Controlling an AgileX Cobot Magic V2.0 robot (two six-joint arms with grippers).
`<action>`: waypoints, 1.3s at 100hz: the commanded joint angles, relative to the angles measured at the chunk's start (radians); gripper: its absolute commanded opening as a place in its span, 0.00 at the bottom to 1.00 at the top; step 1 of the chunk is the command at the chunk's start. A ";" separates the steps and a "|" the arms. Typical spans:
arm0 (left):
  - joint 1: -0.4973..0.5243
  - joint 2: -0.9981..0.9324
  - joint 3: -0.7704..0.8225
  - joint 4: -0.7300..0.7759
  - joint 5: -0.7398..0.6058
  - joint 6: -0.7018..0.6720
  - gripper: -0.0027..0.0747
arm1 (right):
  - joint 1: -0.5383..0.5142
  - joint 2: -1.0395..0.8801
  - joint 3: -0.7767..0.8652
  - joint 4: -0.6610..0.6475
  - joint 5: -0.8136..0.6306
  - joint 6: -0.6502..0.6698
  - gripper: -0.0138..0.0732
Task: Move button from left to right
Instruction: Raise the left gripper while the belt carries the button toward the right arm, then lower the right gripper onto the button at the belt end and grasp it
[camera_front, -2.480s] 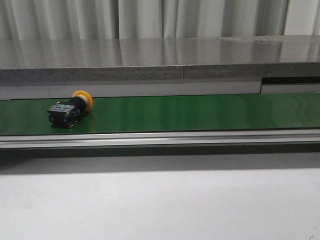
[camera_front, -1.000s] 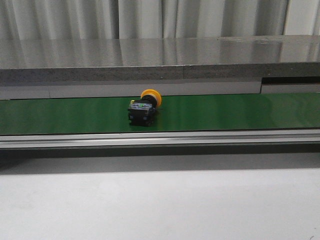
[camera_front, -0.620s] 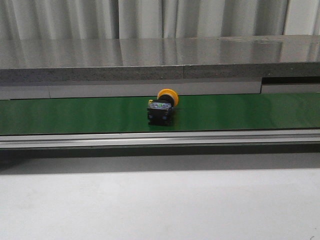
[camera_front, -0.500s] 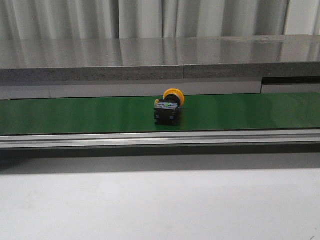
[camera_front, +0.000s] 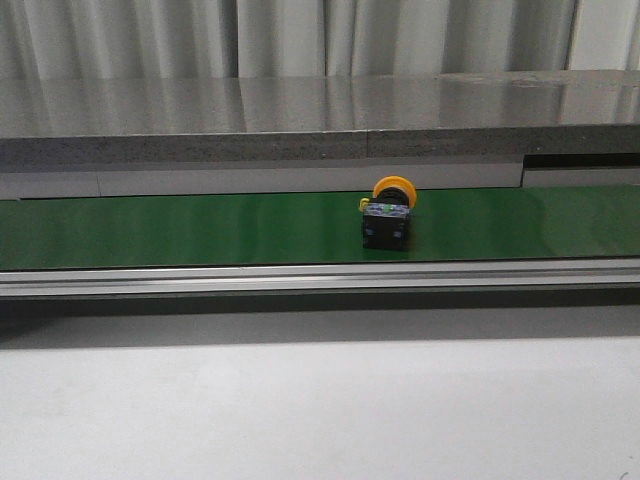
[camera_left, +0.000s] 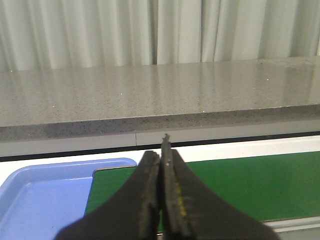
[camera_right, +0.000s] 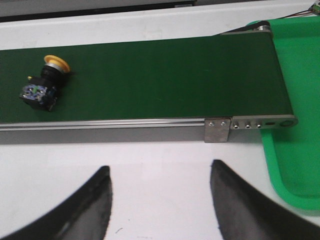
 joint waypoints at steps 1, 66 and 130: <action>-0.010 0.010 -0.027 -0.013 -0.070 -0.003 0.01 | 0.002 0.011 -0.035 0.056 -0.093 0.000 0.78; -0.010 0.010 -0.027 -0.013 -0.070 -0.003 0.01 | 0.036 0.529 -0.278 0.104 -0.135 -0.081 0.78; -0.010 0.010 -0.027 -0.013 -0.070 -0.003 0.01 | 0.178 0.992 -0.544 0.026 -0.136 -0.132 0.78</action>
